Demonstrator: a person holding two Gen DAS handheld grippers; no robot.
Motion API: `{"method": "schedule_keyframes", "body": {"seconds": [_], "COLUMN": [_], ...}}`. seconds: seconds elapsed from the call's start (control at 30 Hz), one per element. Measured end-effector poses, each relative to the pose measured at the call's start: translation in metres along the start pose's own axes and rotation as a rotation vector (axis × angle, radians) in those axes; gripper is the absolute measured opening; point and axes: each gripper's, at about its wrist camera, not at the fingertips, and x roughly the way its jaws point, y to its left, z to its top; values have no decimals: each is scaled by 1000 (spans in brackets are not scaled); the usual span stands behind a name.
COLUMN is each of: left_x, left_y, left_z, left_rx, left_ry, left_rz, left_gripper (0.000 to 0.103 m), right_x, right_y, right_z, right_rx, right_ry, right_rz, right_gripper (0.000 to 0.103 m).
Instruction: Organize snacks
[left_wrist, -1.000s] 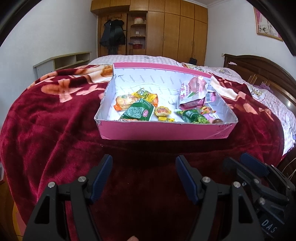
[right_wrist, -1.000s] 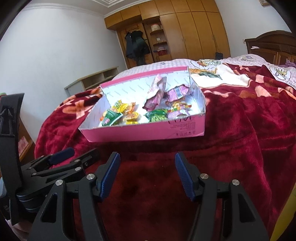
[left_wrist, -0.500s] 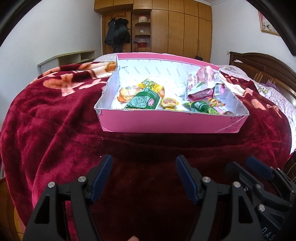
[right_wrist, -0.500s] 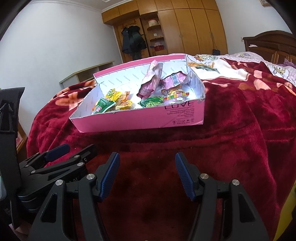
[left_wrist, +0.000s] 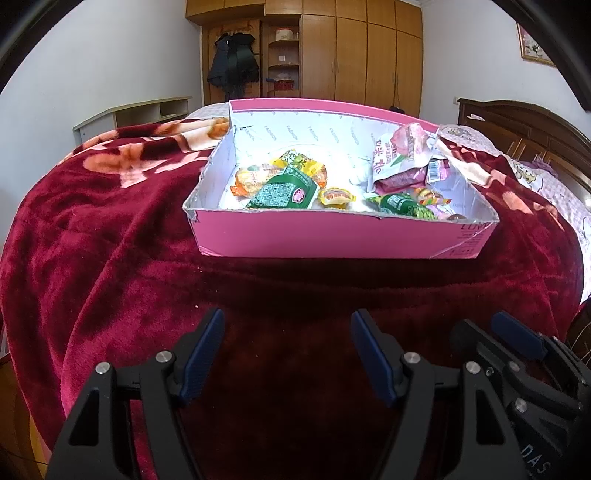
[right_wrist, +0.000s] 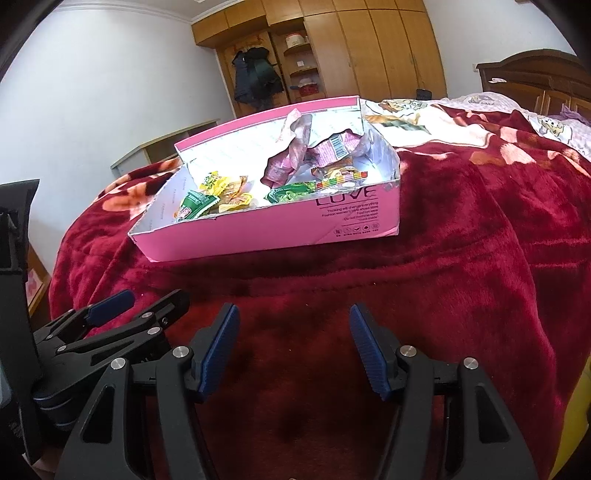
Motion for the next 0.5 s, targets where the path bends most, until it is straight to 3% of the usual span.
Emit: {"method": "schedule_keyframes", "body": {"seconds": [0.5], "left_x": [-3], "left_y": [-1], "left_z": [-1], "left_rx": [1], "left_ry": [-6], "left_rz": [7], "left_gripper": [74], "right_x": [2], "right_y": [-2], "right_z": [-1], "right_rx": [4], "right_ry": [8], "right_rz": [-17], "right_gripper": [64]}}
